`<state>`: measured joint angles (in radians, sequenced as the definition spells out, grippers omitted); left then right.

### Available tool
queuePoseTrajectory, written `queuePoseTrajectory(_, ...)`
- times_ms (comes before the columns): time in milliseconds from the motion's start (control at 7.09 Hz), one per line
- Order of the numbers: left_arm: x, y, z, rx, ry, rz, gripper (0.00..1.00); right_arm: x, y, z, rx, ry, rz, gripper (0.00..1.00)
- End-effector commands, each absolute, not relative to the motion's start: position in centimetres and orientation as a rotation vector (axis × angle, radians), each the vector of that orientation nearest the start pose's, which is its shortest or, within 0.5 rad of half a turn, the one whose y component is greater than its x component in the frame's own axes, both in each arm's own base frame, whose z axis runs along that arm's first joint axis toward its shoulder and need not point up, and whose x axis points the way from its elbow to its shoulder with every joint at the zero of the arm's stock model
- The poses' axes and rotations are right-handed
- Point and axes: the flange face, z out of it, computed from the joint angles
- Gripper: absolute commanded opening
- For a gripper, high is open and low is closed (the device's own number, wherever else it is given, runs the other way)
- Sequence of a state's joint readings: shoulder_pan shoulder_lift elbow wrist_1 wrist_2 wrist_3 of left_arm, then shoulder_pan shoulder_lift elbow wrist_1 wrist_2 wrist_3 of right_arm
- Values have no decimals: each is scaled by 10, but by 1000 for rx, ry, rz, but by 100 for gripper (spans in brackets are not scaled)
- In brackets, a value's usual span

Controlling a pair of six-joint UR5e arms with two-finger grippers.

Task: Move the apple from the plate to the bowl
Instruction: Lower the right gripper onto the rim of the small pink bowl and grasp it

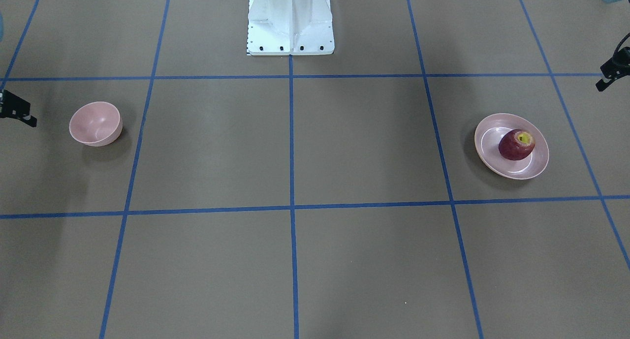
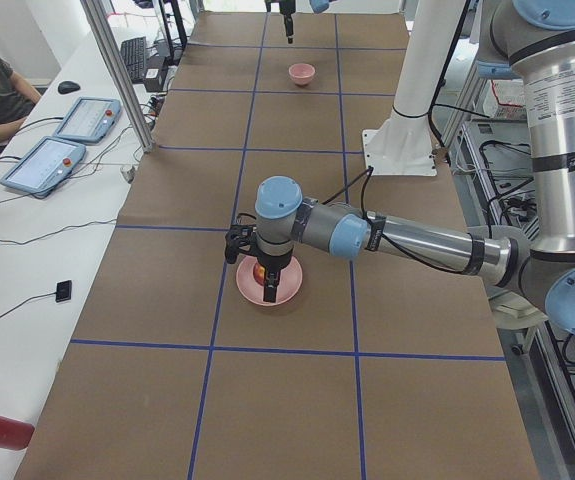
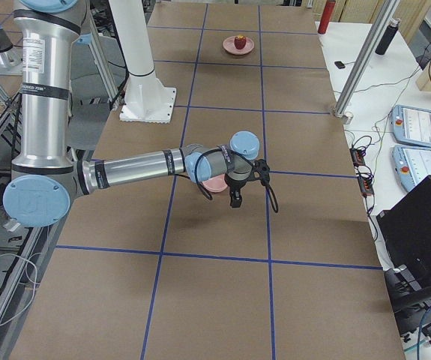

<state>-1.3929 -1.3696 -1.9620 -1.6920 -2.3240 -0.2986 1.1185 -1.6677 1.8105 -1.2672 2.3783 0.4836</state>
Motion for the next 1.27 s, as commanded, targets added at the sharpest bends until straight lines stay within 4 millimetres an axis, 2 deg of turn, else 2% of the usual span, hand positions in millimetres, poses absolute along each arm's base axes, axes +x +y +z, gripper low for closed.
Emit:
queuePoseTrajectory(0, 10, -422, 543, 112, 795, 3, 98, -202, -432, 559, 28, -908, -180, 88)
queuePoseTrajectory(282, 10, -422, 544, 110, 795, 2, 98, -222, -423, 561, 14, -906, -217, 86)
queuePoseTrajectory(423, 10, -422, 543, 112, 795, 3, 98, -225, -421, 561, 12, -906, -226, 60)
queuePoseTrajectory(564, 10, -422, 543, 112, 795, 3, 98, -227, -421, 561, 19, -910, -232, 8)
queuePoseTrajectory(706, 10, -423, 543, 113, 796, 3, 98, -226, -419, 563, 17, -907, -229, 0)
queuePoseTrajectory(847, 10, -423, 542, 114, 796, 5, 98, -225, -420, 563, 19, -904, -226, 0)
queuePoseTrajectory(988, 10, -423, 542, 114, 796, 4, 98, -225, -420, 557, 35, -905, -229, 0)
queuePoseTrajectory(1129, 11, -423, 541, 115, 798, 6, 98, -222, -422, 541, 96, -899, -233, 0)
